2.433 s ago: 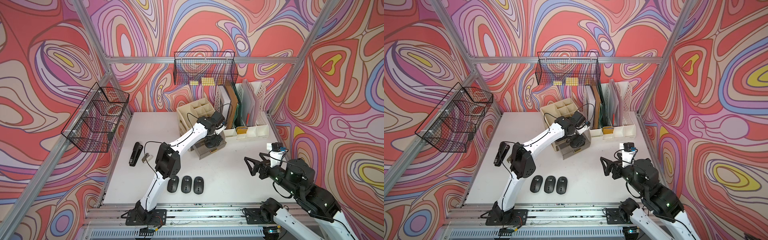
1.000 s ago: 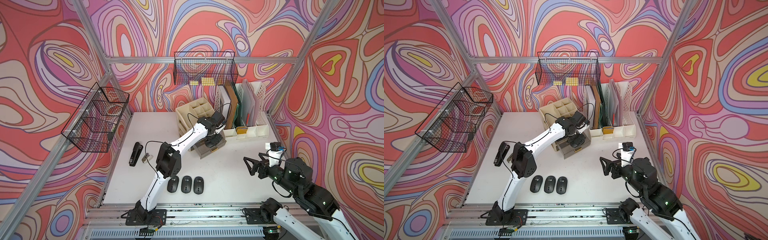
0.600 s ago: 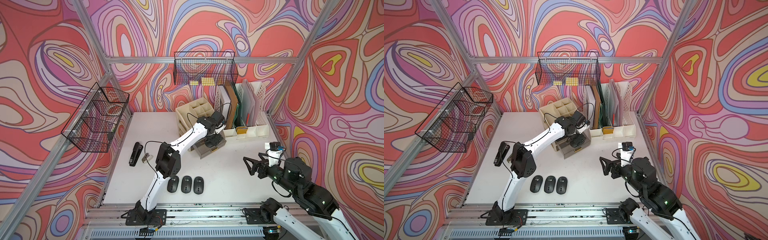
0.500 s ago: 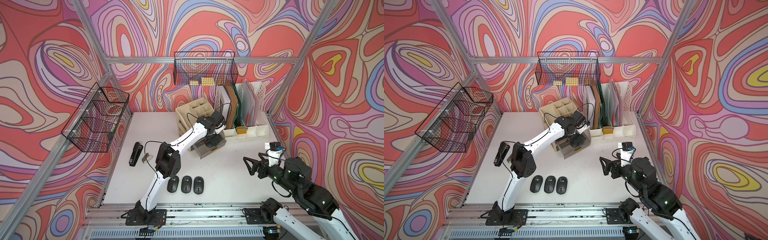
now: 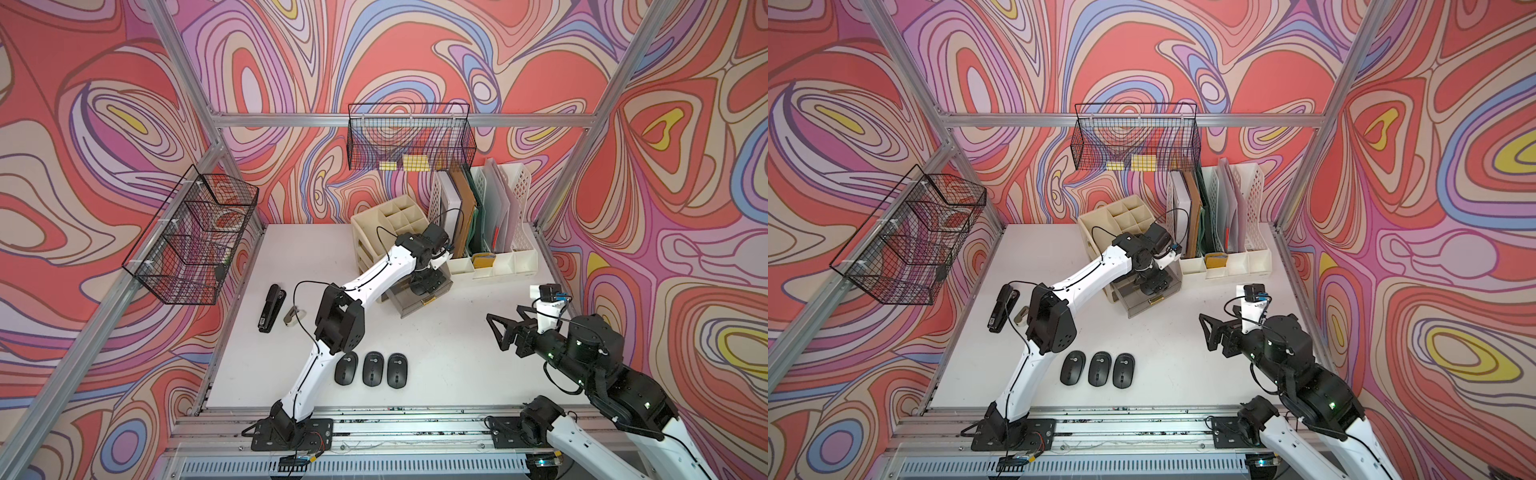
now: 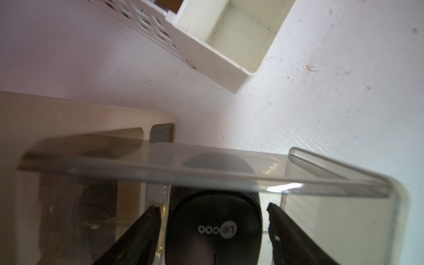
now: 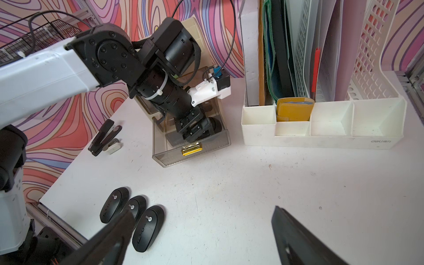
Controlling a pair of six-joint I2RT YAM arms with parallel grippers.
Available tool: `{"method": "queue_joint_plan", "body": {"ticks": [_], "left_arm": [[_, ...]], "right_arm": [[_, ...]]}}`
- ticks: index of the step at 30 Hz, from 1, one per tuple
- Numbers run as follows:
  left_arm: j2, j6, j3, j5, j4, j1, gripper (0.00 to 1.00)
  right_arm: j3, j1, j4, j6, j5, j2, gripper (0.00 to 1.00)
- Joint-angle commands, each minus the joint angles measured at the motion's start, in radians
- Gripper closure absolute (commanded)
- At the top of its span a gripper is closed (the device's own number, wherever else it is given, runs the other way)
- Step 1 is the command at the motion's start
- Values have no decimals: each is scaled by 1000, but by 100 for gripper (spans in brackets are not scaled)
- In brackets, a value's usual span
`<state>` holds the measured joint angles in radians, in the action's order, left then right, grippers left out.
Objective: Take the mice out of the drawer
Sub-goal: Pick up the mouse from the drawer.
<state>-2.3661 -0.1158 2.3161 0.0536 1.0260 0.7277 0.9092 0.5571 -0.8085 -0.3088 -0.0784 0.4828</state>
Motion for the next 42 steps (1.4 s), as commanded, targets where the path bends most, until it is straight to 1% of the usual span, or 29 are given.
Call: {"method": "queue_joint_plan", "body": {"ticks": [1,12,17,19,22,24,28,32,33,35,38,42], "left_arm": [[-46,-3,12,-55,22,-5,21],[-55,15,8,-149,29,-5,21],[-60,20,8,-144,41,-5,21],[-62,20,8,-133,43,-5,23],[-61,22,9,-123,43,-5,31],[-60,24,9,-112,44,-5,32],[-62,25,8,-101,46,-5,32],[-58,26,9,-103,46,-5,27],[-56,26,8,-103,45,-5,28],[-48,27,9,-98,39,-5,35],[-31,25,6,-85,30,-4,36],[-5,30,3,-97,22,-3,40]], "right_arm": [[-7,2,-8,-5,-6,-6,2],[-8,2,-8,-6,-10,-15,2],[-10,3,-7,-5,-6,-14,2],[-9,2,-8,-6,-5,-11,2],[-7,3,-8,-6,-6,-7,2],[-6,2,-8,-7,-6,-7,2],[-9,3,-8,-7,-5,-2,2],[-6,3,-7,-7,-2,5,2],[-7,3,-6,-7,-1,6,2],[-7,3,-5,-7,0,8,2],[-7,3,-3,-7,3,12,2],[-7,3,7,-7,16,15,2]]}}
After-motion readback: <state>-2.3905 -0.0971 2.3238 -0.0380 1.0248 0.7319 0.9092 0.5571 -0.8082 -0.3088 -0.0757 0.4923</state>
